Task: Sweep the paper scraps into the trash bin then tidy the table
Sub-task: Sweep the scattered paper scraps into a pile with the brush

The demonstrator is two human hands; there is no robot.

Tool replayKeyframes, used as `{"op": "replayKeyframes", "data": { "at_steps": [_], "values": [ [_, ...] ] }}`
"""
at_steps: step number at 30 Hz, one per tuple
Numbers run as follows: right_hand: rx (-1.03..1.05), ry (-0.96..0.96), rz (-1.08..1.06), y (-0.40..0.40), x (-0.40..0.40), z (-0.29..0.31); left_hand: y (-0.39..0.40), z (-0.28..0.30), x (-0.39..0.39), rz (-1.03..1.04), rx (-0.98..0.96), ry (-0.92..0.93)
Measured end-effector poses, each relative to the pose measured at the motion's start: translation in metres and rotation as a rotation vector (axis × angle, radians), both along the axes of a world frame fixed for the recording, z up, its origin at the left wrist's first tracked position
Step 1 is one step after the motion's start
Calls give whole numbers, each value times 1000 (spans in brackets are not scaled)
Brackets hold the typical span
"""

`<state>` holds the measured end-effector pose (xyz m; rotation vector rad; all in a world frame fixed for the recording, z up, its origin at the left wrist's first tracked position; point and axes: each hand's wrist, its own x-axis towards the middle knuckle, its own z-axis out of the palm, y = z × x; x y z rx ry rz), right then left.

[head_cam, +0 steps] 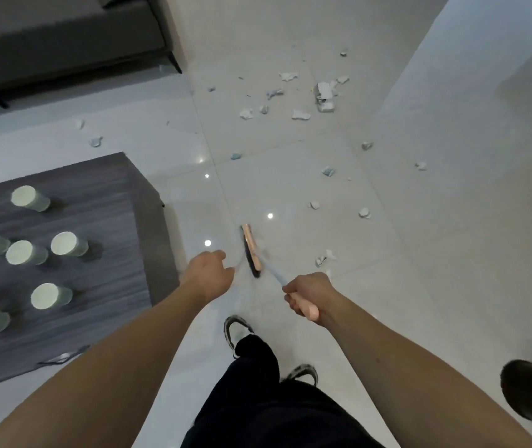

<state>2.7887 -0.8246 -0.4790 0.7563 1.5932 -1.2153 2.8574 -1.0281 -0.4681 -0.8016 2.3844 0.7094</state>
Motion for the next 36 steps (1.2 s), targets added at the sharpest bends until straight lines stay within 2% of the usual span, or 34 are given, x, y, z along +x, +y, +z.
{"op": "replayKeyframes", "data": {
  "at_steps": [3,6,12,16,20,23,26,36],
  "values": [
    [-31,32,-150,42,10,5,44,6,-17,-83,-17,36],
    [-40,35,-394,94,25,9,100,15,-38,-212,-19,79],
    [77,116,-745,226,66,15,228,23,-59,-553,0,102],
    [257,180,-854,296,104,6,311,24,-51,-762,62,112],
    [388,116,-944,341,141,-10,367,23,-39,-926,111,112],
    [406,70,-1040,361,158,-20,381,19,-32,-1020,107,98],
    [339,31,-1121,362,160,-24,374,15,-34,-1060,82,80],
    [-72,87,-1145,290,100,21,306,5,-77,-988,45,75]
  ]
}}
